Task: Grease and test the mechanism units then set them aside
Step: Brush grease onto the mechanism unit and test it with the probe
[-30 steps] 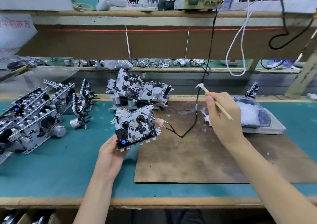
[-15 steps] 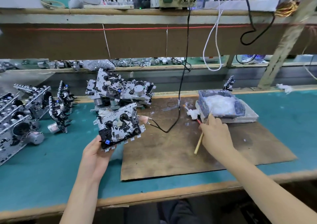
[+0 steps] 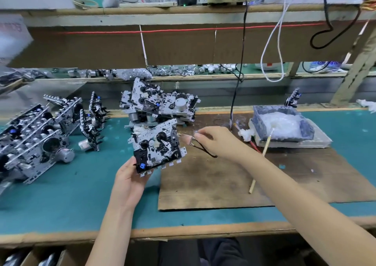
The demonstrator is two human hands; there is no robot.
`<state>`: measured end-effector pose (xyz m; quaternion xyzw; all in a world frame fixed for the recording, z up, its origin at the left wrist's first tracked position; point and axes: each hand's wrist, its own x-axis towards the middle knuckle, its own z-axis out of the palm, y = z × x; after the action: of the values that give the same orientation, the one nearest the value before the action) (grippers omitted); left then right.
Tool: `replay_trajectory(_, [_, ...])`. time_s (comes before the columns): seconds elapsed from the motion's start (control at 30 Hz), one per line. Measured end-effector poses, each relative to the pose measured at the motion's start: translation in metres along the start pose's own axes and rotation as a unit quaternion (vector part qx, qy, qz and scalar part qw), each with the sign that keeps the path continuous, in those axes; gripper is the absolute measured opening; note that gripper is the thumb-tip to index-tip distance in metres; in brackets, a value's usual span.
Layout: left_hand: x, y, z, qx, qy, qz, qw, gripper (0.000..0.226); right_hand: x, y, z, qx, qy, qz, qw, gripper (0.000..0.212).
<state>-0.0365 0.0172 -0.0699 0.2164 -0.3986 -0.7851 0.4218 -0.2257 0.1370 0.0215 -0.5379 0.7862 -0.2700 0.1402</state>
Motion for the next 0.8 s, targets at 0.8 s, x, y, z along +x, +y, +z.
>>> replay_trajectory(0.8, [0.001,0.003,-0.004,-0.028,0.001,-0.02,0.999,0.023,0.031,-0.002,0.006,0.197,-0.057,-0.025,0.978,0.043])
